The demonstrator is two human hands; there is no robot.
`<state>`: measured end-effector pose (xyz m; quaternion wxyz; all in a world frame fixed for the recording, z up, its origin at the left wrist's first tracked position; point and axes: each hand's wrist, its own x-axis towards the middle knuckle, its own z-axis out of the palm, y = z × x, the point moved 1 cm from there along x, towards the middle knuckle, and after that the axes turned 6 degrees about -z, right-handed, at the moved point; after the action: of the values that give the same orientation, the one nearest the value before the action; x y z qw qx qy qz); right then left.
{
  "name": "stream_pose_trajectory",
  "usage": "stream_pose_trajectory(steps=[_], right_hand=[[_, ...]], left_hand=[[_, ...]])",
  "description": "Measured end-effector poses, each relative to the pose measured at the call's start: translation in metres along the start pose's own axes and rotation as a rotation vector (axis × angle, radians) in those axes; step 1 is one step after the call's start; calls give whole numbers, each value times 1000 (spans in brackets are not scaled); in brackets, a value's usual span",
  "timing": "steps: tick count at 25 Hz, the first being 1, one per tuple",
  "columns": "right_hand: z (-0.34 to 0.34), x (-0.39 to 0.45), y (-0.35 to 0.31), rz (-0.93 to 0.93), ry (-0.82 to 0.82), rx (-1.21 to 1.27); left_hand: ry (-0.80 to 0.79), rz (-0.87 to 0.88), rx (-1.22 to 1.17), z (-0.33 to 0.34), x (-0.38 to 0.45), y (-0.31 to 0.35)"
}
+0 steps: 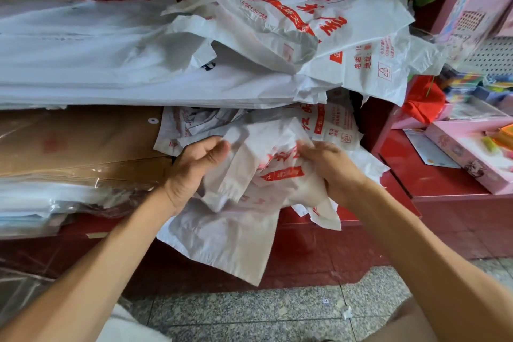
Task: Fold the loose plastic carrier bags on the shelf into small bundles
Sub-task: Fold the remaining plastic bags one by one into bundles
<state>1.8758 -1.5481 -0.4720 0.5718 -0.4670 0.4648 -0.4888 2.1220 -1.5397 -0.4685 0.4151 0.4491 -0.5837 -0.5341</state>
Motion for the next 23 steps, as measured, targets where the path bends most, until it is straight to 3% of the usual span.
stream_pose_trajectory(steps=[2,5,7,9,11,15,20,23], right_hand=[[-7,3,-1,74,97,119],[-14,6,1,162,154,274],[-18,9,-2,135,166,421],[-27,14,-5,64,210,536],[-41,20,-5,12,349,578],[-68,19,-1,23,668,436],[-66,14,2,117,602,109],[-53,7,-8,133,392,59]], left_hand=[[-48,-23,229,-2,-3,-3],[15,83,849,6,-6,-22],[-34,98,953,9,-5,-37],[-94,0,950,11,-2,-49],[-99,-58,971,13,4,-57],[-109,-78,1296,19,17,-64],[56,-44,1354,19,37,-72],[178,59,1309,16,47,-73]])
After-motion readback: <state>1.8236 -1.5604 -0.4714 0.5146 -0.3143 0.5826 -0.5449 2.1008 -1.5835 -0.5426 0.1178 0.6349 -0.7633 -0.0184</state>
